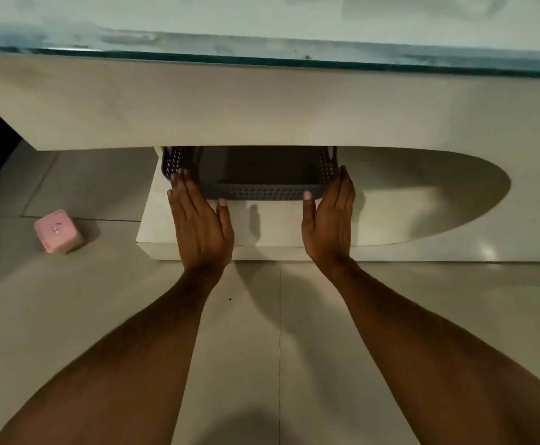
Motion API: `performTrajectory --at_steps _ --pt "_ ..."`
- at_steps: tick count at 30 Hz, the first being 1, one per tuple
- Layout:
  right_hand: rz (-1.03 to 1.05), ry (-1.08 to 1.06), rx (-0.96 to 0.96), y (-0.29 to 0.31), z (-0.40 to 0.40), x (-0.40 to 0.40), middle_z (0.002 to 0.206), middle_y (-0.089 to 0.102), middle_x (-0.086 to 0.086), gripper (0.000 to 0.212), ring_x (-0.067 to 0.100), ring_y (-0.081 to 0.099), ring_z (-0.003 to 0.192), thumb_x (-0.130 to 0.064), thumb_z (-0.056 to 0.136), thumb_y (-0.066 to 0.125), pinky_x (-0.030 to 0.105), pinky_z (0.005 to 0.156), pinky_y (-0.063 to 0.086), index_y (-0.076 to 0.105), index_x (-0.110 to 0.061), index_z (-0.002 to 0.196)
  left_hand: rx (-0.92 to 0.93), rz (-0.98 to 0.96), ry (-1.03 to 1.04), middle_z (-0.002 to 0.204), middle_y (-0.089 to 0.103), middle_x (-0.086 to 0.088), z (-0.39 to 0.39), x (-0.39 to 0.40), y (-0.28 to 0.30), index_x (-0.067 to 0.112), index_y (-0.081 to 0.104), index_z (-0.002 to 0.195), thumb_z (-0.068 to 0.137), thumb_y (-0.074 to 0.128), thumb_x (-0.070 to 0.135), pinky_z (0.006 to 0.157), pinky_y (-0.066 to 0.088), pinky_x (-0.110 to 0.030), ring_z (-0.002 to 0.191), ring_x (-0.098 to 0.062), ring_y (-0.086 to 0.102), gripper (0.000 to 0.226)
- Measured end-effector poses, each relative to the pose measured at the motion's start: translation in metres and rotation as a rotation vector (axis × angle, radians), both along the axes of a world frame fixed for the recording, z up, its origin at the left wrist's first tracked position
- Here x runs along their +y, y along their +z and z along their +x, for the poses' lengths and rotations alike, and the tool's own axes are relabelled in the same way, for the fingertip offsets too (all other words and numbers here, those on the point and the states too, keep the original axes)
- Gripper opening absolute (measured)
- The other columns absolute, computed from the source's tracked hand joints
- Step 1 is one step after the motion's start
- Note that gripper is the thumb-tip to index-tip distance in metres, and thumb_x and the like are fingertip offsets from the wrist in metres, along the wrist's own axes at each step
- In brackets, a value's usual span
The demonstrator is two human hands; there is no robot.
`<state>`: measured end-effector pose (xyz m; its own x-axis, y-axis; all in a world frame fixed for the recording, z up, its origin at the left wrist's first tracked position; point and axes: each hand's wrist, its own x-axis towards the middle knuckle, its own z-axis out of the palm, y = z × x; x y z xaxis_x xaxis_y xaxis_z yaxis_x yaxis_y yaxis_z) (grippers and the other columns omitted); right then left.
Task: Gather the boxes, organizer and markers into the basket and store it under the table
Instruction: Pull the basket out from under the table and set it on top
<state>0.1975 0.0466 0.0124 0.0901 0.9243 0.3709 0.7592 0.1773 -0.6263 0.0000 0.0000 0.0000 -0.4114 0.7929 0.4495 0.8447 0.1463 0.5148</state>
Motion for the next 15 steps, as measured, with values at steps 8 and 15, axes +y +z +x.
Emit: performTrajectory --at_steps 8,15 --pt "-0.081 -0.026 0.422 0.003 -0.011 0.033 0.163 0.027 0.016 0.074 0.028 0.029 0.150 -0.032 0.105 0.053 0.023 0.117 0.023 0.013 -0.005 0.161 -0.351 0.156 0.114 0.171 0.015 -0.016 -0.014 0.032 0.009 0.002 0.010 0.163 0.110 0.036 0.038 0.131 0.016 -0.045 0.160 -0.029 0.014 0.069" --pt "-0.129 0.025 0.761 0.002 -0.016 0.047 0.141 0.041 -0.008 0.079 0.011 0.046 0.130 -0.024 0.093 0.059 0.022 0.108 0.044 0.020 -0.012 0.160 -0.721 0.170 0.141 0.165 0.030 -0.015 -0.021 0.047 0.017 0.002 0.014 0.161 0.095 0.040 0.024 0.129 0.022 -0.039 0.154 -0.030 0.028 0.074"
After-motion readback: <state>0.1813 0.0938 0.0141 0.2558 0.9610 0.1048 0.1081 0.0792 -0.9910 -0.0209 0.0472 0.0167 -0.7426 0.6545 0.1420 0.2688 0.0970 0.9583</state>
